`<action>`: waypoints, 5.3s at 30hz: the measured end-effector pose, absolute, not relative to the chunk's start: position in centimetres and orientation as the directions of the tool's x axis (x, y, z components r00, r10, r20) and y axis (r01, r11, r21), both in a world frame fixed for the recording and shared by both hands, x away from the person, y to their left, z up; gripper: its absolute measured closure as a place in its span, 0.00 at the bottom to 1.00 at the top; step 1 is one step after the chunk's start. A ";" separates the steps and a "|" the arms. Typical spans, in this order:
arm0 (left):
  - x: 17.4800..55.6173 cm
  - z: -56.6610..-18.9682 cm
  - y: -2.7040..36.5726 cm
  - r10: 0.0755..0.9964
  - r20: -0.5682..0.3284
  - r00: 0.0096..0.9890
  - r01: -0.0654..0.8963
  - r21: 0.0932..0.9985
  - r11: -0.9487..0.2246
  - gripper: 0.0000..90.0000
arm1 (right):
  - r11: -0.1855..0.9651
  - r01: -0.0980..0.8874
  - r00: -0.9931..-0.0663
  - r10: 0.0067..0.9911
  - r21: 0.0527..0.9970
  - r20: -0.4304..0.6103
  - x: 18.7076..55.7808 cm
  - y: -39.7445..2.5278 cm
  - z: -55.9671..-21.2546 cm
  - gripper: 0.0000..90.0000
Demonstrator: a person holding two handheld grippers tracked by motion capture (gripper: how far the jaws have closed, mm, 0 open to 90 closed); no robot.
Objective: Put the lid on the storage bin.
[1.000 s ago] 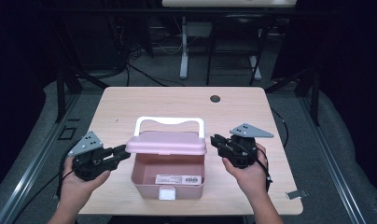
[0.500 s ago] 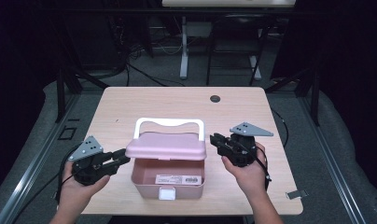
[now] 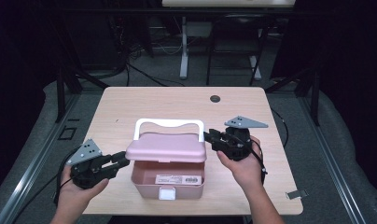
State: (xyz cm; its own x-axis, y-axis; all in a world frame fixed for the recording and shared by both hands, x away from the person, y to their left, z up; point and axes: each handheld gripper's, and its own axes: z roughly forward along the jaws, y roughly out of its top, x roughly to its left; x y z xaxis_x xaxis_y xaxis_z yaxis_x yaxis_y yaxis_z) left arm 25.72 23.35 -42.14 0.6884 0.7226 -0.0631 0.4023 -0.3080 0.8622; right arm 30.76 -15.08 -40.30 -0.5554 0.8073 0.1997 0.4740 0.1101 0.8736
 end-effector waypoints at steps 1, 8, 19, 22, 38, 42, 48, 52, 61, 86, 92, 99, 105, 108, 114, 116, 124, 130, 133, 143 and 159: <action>25.7 -42.2 23.4 0.722 -0.064 0.688 0.401 0.864 -0.306 0.79 | 0.112 0.474 -0.558 0.806 0.873 0.199 30.9 -15.0 -40.3 0.79; 25.4 -42.5 23.5 0.720 -0.070 0.691 0.406 0.861 -0.306 0.79 | 0.124 0.501 -0.560 0.801 0.856 0.212 31.7 -14.6 -40.5 0.76; 25.1 -43.1 23.5 0.714 -0.081 0.696 0.413 0.858 -0.305 0.79 | 0.108 0.532 -0.552 0.796 0.840 0.248 32.2 -14.2 -41.4 0.73; 25.0 -43.3 23.5 0.714 -0.082 0.696 0.415 0.857 -0.306 0.80 | 0.106 0.535 -0.553 0.794 0.838 0.252 32.2 -14.1 -41.5 0.72; 24.6 -44.1 23.6 0.712 -0.087 0.697 0.421 0.853 -0.308 0.80 | 0.101 0.544 -0.551 0.792 0.833 0.264 32.4 -14.1 -41.9 0.69; 24.5 -44.3 23.5 0.715 -0.093 0.693 0.426 0.853 -0.302 0.80 | 0.096 0.551 -0.550 0.789 0.829 0.274 32.5 -14.2 -42.1 0.69; 24.4 -44.6 23.6 0.711 -0.090 0.697 0.425 0.851 -0.309 0.80 | 0.083 0.559 -0.546 0.785 0.825 0.291 32.7 -14.3 -42.3 0.66; 24.3 -44.8 23.6 0.711 -0.086 0.698 0.423 0.850 -0.313 0.80 | 0.081 0.565 -0.547 0.782 0.821 0.299 32.8 -14.2 -42.5 0.66; 24.1 -45.4 23.5 0.711 -0.089 0.697 0.433 0.844 -0.318 0.80 | 0.092 0.569 -0.549 0.783 0.817 0.294 32.7 -14.0 -42.8 0.67; 23.6 -47.1 23.7 0.710 -0.082 0.699 0.448 0.825 -0.346 0.79 | 0.109 0.560 -0.553 0.788 0.821 0.272 32.3 -13.8 -43.1 0.72; 23.5 -47.2 23.6 0.708 -0.078 0.702 0.446 0.823 -0.351 0.79 | 0.115 0.558 -0.553 0.790 0.822 0.266 32.3 -13.7 -43.1 0.73; 23.5 -47.2 23.5 0.709 -0.080 0.701 0.446 0.825 -0.348 0.80 | 0.111 0.553 -0.551 0.792 0.826 0.263 32.3 -13.8 -43.1 0.74; 23.4 -47.3 23.4 0.703 -0.079 0.707 0.442 0.825 -0.352 0.80 | 0.104 0.556 -0.550 0.790 0.825 0.271 32.4 -13.9 -43.1 0.74; 23.4 -47.3 23.2 0.701 -0.085 0.708 0.443 0.827 -0.347 0.80 | 0.103 0.555 -0.551 0.789 0.826 0.271 32.5 -13.9 -43.1 0.74; 23.3 -47.3 23.0 0.703 -0.093 0.706 0.447 0.827 -0.340 0.80 | 0.097 0.554 -0.549 0.789 0.827 0.275 32.5 -14.0 -43.1 0.74; 23.3 -47.3 23.0 0.703 -0.094 0.705 0.448 0.828 -0.338 0.80 | 0.097 0.553 -0.550 0.789 0.828 0.275 32.6 -14.0 -43.1 0.74; 23.3 -47.3 22.8 0.699 -0.101 0.708 0.450 0.827 -0.337 0.79 | 0.089 0.553 -0.543 0.792 0.828 0.278 32.8 -14.0 -43.1 0.74; 23.3 -47.3 23.0 0.700 -0.093 0.708 0.447 0.827 -0.342 0.79 | 0.093 0.553 -0.546 0.791 0.828 0.276 32.8 -14.0 -43.0 0.74; 23.3 -47.3 23.1 0.704 -0.101 0.703 0.454 0.826 -0.335 0.79 | 0.094 0.550 -0.549 0.790 0.830 0.274 32.7 -14.0 -43.0 0.73; 22.9 -47.5 24.0 0.715 -0.103 0.691 0.462 0.824 -0.329 0.79 | 0.076 0.540 -0.548 0.787 0.839 0.282 32.3 -14.3 -42.7 0.72; 22.8 -47.7 24.4 0.717 -0.109 0.688 0.464 0.827 -0.319 0.79 | 0.068 0.528 -0.550 0.786 0.846 0.280 32.0 -14.5 -42.4 0.70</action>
State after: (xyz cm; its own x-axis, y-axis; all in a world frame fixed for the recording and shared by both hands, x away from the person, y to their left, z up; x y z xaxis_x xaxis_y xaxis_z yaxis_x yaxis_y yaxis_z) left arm 22.82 24.40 -47.70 0.6883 0.7171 -0.1092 0.4635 -0.3191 0.8266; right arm 32.02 -14.47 -42.36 -0.5503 0.7865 0.2805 0.5283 0.0678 0.8464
